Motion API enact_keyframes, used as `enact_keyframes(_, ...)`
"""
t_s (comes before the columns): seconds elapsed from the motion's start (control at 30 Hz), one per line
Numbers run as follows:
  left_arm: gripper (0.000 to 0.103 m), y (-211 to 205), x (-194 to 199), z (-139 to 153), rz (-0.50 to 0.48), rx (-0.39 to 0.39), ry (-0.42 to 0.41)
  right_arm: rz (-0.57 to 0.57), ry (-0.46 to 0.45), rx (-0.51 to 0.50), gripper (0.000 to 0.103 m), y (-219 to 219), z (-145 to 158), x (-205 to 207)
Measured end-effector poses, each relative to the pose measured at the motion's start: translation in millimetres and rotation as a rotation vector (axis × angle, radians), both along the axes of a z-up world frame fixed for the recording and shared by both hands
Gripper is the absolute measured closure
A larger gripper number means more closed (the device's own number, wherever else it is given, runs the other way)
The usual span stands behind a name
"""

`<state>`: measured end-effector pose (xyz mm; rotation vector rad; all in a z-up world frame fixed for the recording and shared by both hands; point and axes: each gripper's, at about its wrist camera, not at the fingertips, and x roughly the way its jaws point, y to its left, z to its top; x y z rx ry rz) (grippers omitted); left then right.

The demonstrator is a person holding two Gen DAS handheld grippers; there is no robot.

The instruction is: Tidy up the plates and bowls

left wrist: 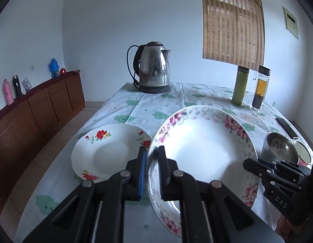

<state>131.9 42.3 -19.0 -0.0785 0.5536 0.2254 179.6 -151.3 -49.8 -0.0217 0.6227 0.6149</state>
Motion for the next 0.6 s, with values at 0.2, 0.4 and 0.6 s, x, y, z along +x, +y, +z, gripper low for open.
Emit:
enact_keyframes(0.2,0.096,-3,9,1,-0.015,-0.001,-0.002,-0.022,0.001,0.000,0.090,-3,-1,5)
enact_keyframes(0.4,0.096,-7,17,2,-0.031,0.008,0.000,-0.042,0.011,0.002,0.090,-8,-3,9)
enact_keyframes(0.6,0.095,-9,23,3,-0.041,0.010,-0.003,-0.059,0.015,0.007,0.090,-11,-4,14)
